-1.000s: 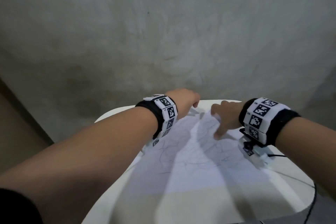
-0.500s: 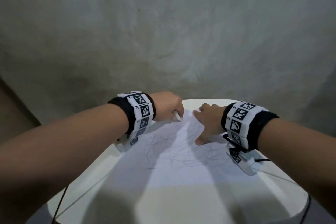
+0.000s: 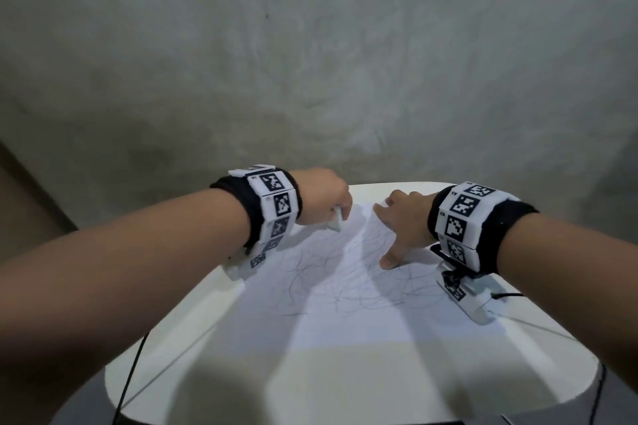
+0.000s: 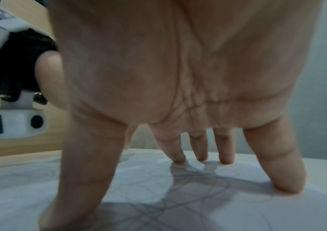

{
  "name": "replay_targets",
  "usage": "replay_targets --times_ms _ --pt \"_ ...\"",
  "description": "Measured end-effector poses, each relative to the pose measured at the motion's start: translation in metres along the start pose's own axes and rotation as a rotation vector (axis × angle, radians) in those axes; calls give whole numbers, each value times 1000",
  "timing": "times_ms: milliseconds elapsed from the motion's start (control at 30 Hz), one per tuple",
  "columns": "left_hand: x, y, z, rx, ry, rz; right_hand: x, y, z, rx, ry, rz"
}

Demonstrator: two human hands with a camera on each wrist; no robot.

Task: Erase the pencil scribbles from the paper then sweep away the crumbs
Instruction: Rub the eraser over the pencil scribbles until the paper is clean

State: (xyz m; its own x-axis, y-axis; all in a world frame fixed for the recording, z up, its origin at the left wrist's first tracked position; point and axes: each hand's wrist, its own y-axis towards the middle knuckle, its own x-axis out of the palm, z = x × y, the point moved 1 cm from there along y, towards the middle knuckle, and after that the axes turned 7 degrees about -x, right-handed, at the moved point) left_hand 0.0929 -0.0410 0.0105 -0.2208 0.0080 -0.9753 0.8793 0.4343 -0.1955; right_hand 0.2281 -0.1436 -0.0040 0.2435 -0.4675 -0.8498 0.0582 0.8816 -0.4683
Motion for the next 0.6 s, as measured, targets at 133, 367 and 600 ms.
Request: replay_targets --times_ms 133,367,600 --pt "2 6 11 -8 -19 104 1 0 -1 8 2 16" --pt "0 -11 -4 -33 -29 16 1 -2 -2 8 12 17" --pt "8 -11 0 -44 -65 42 -3 -3 -1 11 44 -20"
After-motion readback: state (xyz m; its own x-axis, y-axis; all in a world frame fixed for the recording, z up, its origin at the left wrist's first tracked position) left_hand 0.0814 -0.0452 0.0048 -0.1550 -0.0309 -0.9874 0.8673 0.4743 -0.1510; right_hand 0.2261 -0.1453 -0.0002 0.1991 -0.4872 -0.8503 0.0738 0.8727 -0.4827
